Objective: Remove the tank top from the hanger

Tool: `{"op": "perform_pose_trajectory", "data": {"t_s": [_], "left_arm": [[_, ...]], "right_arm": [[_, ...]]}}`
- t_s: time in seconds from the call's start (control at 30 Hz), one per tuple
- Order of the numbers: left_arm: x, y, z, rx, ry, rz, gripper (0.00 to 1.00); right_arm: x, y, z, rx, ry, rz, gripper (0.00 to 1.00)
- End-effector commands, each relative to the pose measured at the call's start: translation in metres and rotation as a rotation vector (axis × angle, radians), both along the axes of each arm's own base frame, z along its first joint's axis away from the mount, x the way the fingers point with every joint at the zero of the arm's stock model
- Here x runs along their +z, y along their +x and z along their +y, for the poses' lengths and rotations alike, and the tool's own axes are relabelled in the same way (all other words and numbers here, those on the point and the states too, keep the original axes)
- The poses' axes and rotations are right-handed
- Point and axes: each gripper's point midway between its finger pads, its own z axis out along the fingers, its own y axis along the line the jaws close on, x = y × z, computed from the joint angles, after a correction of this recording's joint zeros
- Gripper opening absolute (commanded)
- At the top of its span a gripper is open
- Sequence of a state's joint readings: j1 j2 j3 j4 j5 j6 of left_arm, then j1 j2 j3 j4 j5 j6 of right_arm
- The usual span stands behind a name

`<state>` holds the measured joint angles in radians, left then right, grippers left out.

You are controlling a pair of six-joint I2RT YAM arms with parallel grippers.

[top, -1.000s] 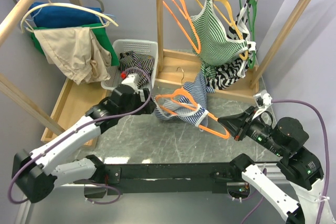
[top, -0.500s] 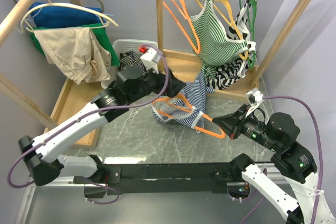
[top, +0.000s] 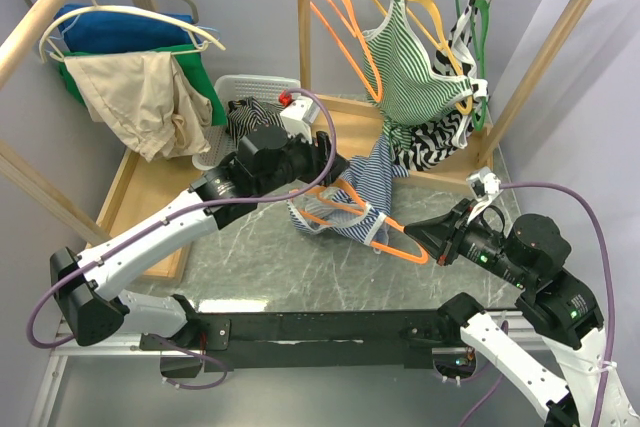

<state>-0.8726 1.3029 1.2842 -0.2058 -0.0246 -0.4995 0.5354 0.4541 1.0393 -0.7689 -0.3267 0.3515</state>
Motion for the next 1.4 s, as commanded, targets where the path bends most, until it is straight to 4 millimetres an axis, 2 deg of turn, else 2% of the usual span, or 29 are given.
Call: {"op": "perform_pose_trajectory", "data": {"t_s": [0.0, 0.1, 0.2, 0.23, 0.3, 0.33, 0.4, 0.43, 0.5, 0.53, 0.7, 0.73, 0.8, 0.9, 0.97, 1.0, 1.07, 1.2, 1.27, 1.3, 1.37], "left_arm": [[0.004, -0.003, -0.005, -0.014, -0.021, -0.014, 0.53], [-0.003, -0.004, -0.006, -0.015, -0.014, 0.004, 0.52], [-0.007, -0.006, -0.007, -0.023, -0.01, 0.013, 0.41], [-0.007, -0.006, -0.007, -0.024, -0.009, 0.014, 0.31], [-0.007, -0.006, -0.008, -0.023, -0.006, 0.016, 0.21], [-0.005, -0.006, -0.007, -0.025, -0.007, 0.014, 0.11], [-0.001, -0.005, -0.007, -0.02, -0.004, 0.006, 0.01], [-0.001, -0.005, -0.006, -0.015, 0.001, 0.007, 0.01], [0.003, -0.001, -0.002, 0.013, 0.006, -0.001, 0.01], [0.003, 0.002, 0.0, 0.031, 0.011, -0.005, 0.01], [-0.003, 0.023, 0.014, 0.162, 0.093, 0.001, 0.01], [-0.004, 0.024, 0.014, 0.169, 0.101, 0.002, 0.01], [-0.006, 0.028, 0.012, 0.183, 0.101, 0.007, 0.01], [-0.004, 0.034, 0.011, 0.226, 0.109, 0.018, 0.01], [0.0, 0.033, 0.006, 0.21, 0.113, 0.011, 0.01], [0.01, 0.03, 0.002, 0.188, 0.087, -0.01, 0.01], [0.019, 0.018, -0.004, 0.124, 0.062, -0.028, 0.01], [0.042, -0.011, -0.001, 0.025, 0.005, -0.063, 0.01], [0.039, -0.025, 0.001, -0.014, 0.008, -0.058, 0.01], [0.046, -0.033, 0.007, -0.023, -0.006, -0.069, 0.01], [0.044, -0.04, 0.014, -0.026, -0.002, -0.063, 0.01]], "right_arm": [[0.031, -0.001, 0.007, 0.032, 0.069, -0.086, 0.0], [0.032, -0.001, 0.006, 0.031, 0.067, -0.088, 0.0], [0.033, -0.001, 0.006, 0.029, 0.065, -0.088, 0.0], [0.034, -0.001, 0.005, 0.029, 0.066, -0.09, 0.0], [0.035, -0.001, 0.006, 0.031, 0.067, -0.091, 0.0], [0.036, -0.002, 0.005, 0.029, 0.068, -0.094, 0.0], [0.037, -0.001, 0.005, 0.021, 0.071, -0.092, 0.0], [0.036, 0.001, 0.004, 0.014, 0.067, -0.088, 0.02], [0.04, 0.007, -0.004, -0.056, 0.07, -0.078, 0.2], [0.039, 0.01, -0.008, -0.087, 0.064, -0.063, 0.35], [0.058, 0.02, -0.04, -0.288, 0.083, -0.072, 0.62], [0.058, 0.022, -0.039, -0.293, 0.083, -0.058, 0.66], [0.053, 0.021, -0.025, -0.224, 0.08, -0.017, 0.66], [0.032, 0.029, -0.004, -0.17, 0.079, 0.091, 0.63], [0.03, 0.033, 0.0, -0.181, 0.126, 0.099, 0.63], [0.016, 0.038, 0.001, -0.199, 0.118, 0.119, 0.65], [0.011, 0.049, -0.005, -0.266, 0.13, 0.118, 0.65], [-0.014, 0.069, 0.007, -0.279, 0.074, 0.196, 0.65], [-0.014, 0.076, 0.015, -0.267, 0.089, 0.195, 0.65], [-0.015, 0.08, 0.018, -0.266, 0.094, 0.202, 0.65], [-0.012, 0.085, 0.024, -0.255, 0.103, 0.2, 0.65]]}}
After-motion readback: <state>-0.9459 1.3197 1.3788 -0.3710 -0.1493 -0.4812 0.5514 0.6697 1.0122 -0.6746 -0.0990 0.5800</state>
